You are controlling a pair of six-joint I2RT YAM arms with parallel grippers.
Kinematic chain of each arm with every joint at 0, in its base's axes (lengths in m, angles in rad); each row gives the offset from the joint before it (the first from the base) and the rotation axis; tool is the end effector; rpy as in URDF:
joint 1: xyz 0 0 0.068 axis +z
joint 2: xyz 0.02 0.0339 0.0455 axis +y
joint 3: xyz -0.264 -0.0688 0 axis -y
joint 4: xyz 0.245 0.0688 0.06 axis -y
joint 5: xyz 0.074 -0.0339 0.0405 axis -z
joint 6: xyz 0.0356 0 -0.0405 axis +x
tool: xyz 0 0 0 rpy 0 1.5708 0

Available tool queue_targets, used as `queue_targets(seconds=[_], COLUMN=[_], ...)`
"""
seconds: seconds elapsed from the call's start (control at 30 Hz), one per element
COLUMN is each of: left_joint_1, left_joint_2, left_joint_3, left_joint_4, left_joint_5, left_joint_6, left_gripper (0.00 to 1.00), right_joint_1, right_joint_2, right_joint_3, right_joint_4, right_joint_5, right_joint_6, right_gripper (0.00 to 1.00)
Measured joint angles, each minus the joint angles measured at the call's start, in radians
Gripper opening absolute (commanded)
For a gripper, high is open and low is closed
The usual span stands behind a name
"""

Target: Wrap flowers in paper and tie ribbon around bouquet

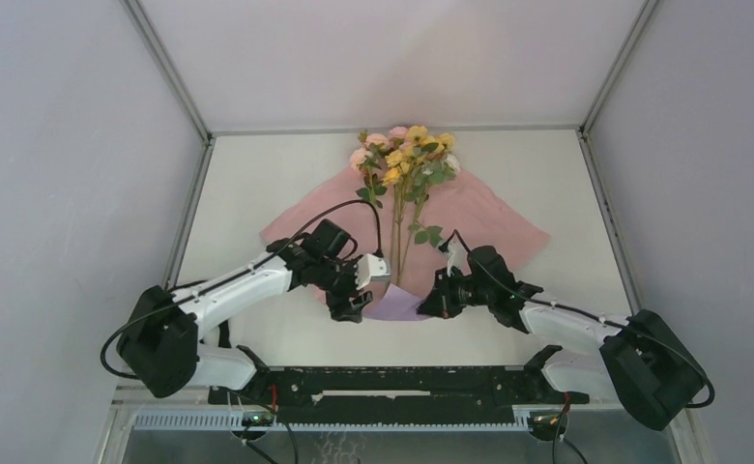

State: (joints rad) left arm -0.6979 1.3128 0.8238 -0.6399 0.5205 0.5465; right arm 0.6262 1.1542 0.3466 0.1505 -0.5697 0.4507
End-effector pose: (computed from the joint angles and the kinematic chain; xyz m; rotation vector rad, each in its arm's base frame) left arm 0.1740 -0.1691 0.2118 1.6712 2.0584 -0.7477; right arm 0.1574 0.1376 0.1558 -0.5462 2.3255 1.1904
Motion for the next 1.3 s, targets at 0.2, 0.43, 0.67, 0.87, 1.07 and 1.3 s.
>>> queue_targets(seconds=[0.2, 0.43, 0.67, 0.87, 1.07, 1.3], left_joint_1=[-0.005, -0.055, -0.023, -0.013, -0.012, 0.001], left_joint_2=[0.113, 0.179, 0.249, 0.343, 0.358, 0.390], left_joint_3=[0.042, 0.065, 0.111, 0.149, 0.153, 0.157], left_joint_4=[-0.018, -0.033, -0.053, -0.048, -0.056, -0.096], left_joint_5=[0.048, 0.032, 0.033, 0.037, 0.035, -0.013], left_joint_6=[-0.007, -0.031, -0.032, -0.035, -0.050, -0.078], left_gripper=[0.66, 0.05, 0.00, 0.00, 0.00, 0.00], right_joint_1=[-0.039, -0.076, -0.126, -0.161, -0.164, -0.187], right_joint_2=[0.021, 0.021, 0.031, 0.072, 0.119, 0.089], right_joint_3=[0.044, 0.045, 0.045, 0.047, 0.050, 0.057], right_joint_4=[-0.061, -0.131, -0.188, -0.202, -0.170, -0.237], right_joint_5=[-0.029, -0.077, -0.098, -0.128, -0.151, -0.083], right_joint_6=[-0.008, 0.001, 0.005, 0.004, 0.004, -0.013], right_gripper=[0.00, 0.00, 0.00, 0.00, 0.26, 0.40])
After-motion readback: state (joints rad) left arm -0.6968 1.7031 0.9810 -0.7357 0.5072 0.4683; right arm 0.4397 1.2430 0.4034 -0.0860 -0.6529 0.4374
